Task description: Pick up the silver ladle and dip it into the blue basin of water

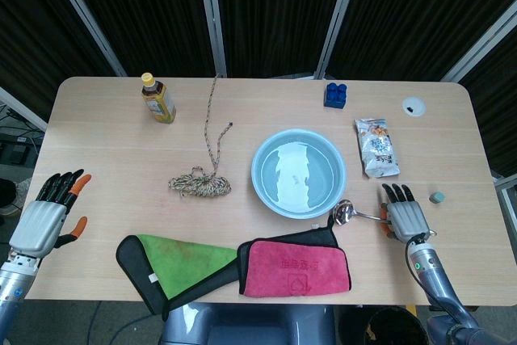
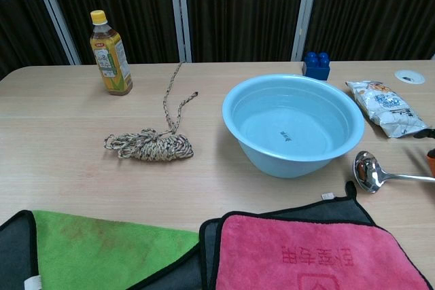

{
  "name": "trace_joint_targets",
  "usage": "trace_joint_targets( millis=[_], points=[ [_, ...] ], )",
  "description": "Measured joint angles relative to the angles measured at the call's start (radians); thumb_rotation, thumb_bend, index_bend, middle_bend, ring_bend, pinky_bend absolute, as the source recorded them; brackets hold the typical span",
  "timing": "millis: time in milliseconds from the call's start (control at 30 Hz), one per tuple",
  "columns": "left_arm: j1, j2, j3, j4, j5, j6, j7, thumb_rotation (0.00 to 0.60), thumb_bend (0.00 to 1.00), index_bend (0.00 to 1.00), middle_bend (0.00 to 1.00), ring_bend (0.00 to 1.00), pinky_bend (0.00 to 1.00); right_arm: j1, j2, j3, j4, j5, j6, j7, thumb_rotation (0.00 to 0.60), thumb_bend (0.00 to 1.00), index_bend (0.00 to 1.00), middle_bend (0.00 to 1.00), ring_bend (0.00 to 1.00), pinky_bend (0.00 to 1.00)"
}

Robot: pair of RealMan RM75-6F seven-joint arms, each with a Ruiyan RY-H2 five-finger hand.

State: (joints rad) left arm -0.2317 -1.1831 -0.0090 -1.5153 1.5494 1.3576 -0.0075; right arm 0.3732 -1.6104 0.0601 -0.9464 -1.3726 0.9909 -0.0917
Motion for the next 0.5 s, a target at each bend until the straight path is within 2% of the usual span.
trace_joint_targets(
  millis=[300,500],
  points=[
    [0.001,0.003,0.001,-0.001,0.002,0.004,-0.005,0.6,0.44,0.0,0.0,0.0,0.0,0.01,0.084,0.008,-0.135,0.049,-0.028,-0.14,0.6,0.44,0.7,0.06,0.0,0.0],
    [0.003,0.005,0.007,-0.003,0.012,0.01,-0.008,0.6,0.44,0.0,0.0,0.0,0.0,0.004,0.157,0.018,-0.235,0.076,-0.009,-0.173,0.6,0.44,0.7,0.07,0.0,0.0]
  ],
)
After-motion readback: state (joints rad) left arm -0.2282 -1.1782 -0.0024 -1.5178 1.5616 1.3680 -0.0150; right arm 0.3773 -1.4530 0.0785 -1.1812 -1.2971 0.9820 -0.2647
